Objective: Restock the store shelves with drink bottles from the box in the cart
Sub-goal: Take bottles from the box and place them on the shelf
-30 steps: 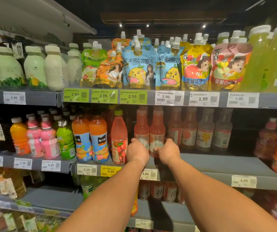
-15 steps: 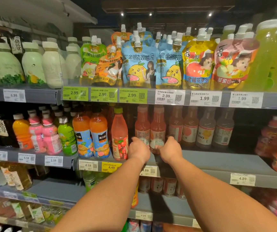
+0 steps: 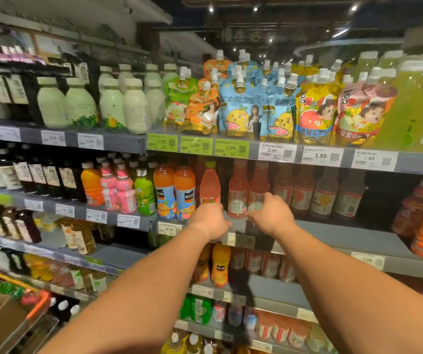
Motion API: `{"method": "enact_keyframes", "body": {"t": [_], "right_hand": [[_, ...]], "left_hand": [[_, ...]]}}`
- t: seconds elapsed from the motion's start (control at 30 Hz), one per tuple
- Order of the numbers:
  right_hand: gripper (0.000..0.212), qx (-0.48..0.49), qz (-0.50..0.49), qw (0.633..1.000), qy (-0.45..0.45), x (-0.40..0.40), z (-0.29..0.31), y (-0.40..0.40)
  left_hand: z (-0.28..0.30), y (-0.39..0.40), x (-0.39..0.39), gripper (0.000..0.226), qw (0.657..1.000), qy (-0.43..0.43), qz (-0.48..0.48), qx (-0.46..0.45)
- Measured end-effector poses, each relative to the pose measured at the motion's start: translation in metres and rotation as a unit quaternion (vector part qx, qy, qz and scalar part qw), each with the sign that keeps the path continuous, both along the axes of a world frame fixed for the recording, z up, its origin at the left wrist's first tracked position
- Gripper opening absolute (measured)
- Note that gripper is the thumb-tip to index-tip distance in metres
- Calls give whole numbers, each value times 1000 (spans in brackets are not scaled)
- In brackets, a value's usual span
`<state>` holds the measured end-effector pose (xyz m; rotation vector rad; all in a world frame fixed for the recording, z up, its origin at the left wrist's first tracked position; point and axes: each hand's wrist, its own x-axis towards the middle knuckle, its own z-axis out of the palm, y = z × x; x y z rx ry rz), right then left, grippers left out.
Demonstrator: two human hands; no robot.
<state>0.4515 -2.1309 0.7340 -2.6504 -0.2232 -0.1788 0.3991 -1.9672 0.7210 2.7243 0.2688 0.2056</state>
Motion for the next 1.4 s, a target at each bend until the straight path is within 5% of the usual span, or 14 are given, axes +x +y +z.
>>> {"method": "enact_keyframes", "body": {"t": [0.2,0.37,0.73,0.87,1.17,1.4], "right_hand": [[54,-1,86,996,-26,-95,-9,81],[56,-37,232,972,1,-188,-37,205],[53,-96,500,860,12,-329,-68,420],[32,-99,553,827,-11,-338,-81,470],[51,-44,603,795,49,-292,-120,565],[37,-4,645,764,4,-276,-164,635]], "left_hand": [[-13,91,-106,41,998,15,59,-1],[-44,197,-229,47,978,56,199,-27],[-55,356,-448,33,889,107,444,-16],[-65,386,-467,35,867,96,488,-33],[-114,447,-432,33,817,103,559,-96],[-173,511,-420,37,799,153,570,-111]]}}
